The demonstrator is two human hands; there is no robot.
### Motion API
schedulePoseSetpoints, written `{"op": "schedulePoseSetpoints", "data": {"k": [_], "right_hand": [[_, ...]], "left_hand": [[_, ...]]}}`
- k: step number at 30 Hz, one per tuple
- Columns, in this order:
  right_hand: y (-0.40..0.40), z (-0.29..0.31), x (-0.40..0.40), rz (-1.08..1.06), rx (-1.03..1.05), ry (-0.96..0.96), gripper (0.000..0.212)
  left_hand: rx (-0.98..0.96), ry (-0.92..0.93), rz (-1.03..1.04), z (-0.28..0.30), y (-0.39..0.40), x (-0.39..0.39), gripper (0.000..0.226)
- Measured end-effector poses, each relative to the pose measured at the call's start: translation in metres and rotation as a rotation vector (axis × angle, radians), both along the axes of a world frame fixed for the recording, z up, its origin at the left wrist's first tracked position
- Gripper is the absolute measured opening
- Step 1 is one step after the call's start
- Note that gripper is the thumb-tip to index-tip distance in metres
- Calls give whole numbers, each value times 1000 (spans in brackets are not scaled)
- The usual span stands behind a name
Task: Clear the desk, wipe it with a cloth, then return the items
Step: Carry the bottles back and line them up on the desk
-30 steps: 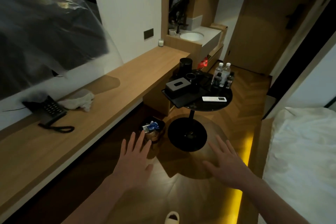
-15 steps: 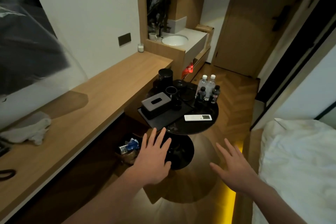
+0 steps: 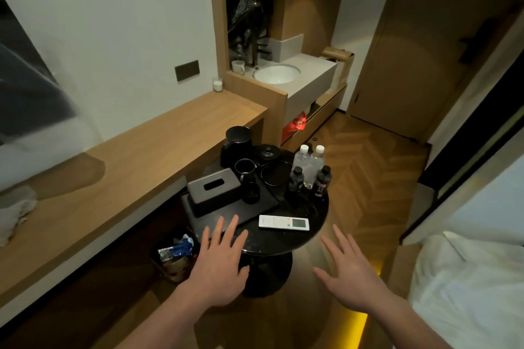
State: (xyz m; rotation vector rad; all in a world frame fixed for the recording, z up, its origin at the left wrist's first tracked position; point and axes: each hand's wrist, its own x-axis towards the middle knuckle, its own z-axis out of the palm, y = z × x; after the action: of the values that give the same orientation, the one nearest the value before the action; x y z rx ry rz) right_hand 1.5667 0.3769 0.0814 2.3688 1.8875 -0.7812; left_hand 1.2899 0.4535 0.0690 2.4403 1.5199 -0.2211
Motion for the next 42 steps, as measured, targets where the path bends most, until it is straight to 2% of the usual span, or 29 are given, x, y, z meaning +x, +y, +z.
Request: {"op": "schedulePoseSetpoints", "data": {"k": [8, 21, 27, 32, 36, 39, 42], "right_hand": [[82, -16, 74, 101, -28, -5, 86], [218, -37, 164, 65, -11, -15, 82], [268, -59, 195, 54, -53, 6, 84], [310, -83, 214, 109, -77, 49, 87], [338, -103, 227, 170, -89, 96, 85], [353, -120, 238, 231, -100, 155, 79], [366, -133, 245, 288, -90, 214, 62]], "left_hand": [[-25, 9, 101, -9, 46, 59, 80], [-29, -101, -11, -54, 203, 170, 76], [-79, -103, -25, -82, 249, 220, 79], [-136, -136, 65, -105, 273, 254, 82], [-183, -235, 170, -120, 282, 275, 78], [-195, -339, 274, -127, 287, 288, 70], [-191, -413, 403, -134, 292, 298, 58]]}}
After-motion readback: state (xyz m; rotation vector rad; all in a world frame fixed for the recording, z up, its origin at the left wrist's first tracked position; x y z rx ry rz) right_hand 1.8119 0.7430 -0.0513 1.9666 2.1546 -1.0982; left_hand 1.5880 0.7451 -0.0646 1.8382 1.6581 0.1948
